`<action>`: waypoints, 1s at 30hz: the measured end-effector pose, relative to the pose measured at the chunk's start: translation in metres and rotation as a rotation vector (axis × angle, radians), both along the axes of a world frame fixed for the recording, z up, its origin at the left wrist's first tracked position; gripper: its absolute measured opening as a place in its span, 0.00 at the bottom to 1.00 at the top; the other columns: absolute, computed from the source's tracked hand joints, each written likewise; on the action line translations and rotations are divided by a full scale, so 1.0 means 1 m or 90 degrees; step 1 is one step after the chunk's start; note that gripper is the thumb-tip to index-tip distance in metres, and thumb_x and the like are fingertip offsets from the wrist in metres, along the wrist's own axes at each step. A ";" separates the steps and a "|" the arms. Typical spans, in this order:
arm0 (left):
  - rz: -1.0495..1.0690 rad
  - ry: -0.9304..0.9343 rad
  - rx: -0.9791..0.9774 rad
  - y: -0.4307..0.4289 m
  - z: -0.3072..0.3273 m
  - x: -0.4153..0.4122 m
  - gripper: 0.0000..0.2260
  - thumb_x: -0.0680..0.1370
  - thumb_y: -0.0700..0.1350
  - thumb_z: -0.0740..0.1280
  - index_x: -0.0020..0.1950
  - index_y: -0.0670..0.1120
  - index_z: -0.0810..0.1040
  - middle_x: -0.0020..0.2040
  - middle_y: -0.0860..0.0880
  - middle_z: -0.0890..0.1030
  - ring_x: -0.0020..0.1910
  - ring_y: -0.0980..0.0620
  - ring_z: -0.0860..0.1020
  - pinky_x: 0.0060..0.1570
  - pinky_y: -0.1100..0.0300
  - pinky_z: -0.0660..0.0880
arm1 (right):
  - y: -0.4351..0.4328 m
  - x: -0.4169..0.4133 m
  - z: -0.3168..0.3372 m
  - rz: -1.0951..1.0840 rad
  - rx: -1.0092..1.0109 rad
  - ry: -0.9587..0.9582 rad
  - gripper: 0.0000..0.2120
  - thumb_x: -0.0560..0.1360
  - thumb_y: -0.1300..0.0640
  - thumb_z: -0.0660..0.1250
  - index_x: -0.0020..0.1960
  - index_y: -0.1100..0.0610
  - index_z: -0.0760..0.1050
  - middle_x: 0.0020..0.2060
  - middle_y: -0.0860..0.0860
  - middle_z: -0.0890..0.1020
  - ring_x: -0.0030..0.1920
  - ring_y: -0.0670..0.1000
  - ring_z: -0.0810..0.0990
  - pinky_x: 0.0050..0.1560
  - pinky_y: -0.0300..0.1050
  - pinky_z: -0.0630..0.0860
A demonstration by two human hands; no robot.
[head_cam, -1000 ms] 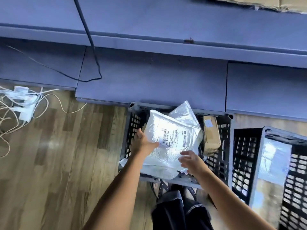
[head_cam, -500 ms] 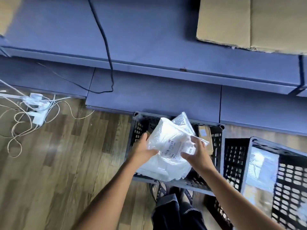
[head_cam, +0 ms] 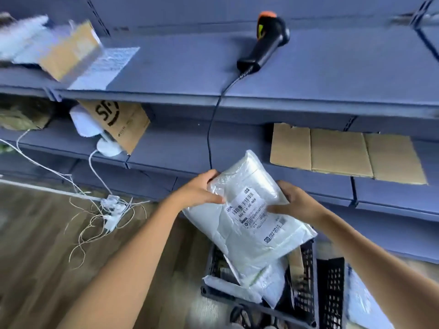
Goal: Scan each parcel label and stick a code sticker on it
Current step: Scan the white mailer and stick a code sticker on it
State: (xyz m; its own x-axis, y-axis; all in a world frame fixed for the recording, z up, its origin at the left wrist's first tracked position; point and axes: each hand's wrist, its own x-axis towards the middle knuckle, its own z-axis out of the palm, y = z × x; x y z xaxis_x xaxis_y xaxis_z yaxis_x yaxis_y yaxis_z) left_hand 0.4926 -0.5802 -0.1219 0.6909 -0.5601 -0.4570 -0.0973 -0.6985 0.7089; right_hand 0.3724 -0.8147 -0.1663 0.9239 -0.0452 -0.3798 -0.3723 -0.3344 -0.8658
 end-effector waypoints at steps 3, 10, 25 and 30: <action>0.078 -0.026 -0.073 0.014 0.047 0.005 0.24 0.68 0.46 0.77 0.60 0.51 0.71 0.55 0.54 0.77 0.55 0.55 0.75 0.50 0.67 0.71 | -0.001 0.000 0.049 -0.011 0.063 -0.054 0.19 0.69 0.59 0.75 0.57 0.53 0.74 0.52 0.54 0.81 0.50 0.55 0.82 0.52 0.59 0.79; 0.437 0.047 -0.438 0.056 0.100 0.003 0.08 0.76 0.51 0.66 0.53 0.51 0.75 0.52 0.47 0.79 0.41 0.55 0.80 0.38 0.62 0.75 | 0.003 0.025 0.148 -0.047 0.209 -0.183 0.18 0.71 0.63 0.72 0.59 0.59 0.71 0.51 0.58 0.83 0.49 0.60 0.83 0.51 0.60 0.79; 0.202 0.110 -0.524 0.030 0.157 0.174 0.09 0.72 0.29 0.67 0.47 0.42 0.77 0.37 0.49 0.85 0.39 0.50 0.82 0.40 0.61 0.80 | 0.041 0.196 0.217 -0.248 0.290 -0.389 0.15 0.71 0.60 0.70 0.56 0.56 0.74 0.51 0.55 0.84 0.49 0.55 0.84 0.45 0.49 0.82; 0.172 0.127 -0.535 0.037 0.161 0.248 0.11 0.73 0.29 0.66 0.48 0.43 0.77 0.37 0.49 0.85 0.37 0.53 0.83 0.38 0.61 0.80 | 0.026 0.235 0.199 -0.579 0.058 -0.349 0.10 0.75 0.54 0.67 0.54 0.56 0.73 0.47 0.50 0.79 0.47 0.51 0.77 0.42 0.43 0.72</action>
State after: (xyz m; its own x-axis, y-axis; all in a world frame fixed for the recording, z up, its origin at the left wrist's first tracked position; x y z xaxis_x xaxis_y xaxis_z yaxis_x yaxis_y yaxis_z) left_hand 0.7405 -0.5430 0.0394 0.7993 -0.5933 -0.0959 0.1744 0.0763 0.9817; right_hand 0.6071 -0.7885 0.0324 0.6032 -0.7966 0.0411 -0.0010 -0.0523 -0.9986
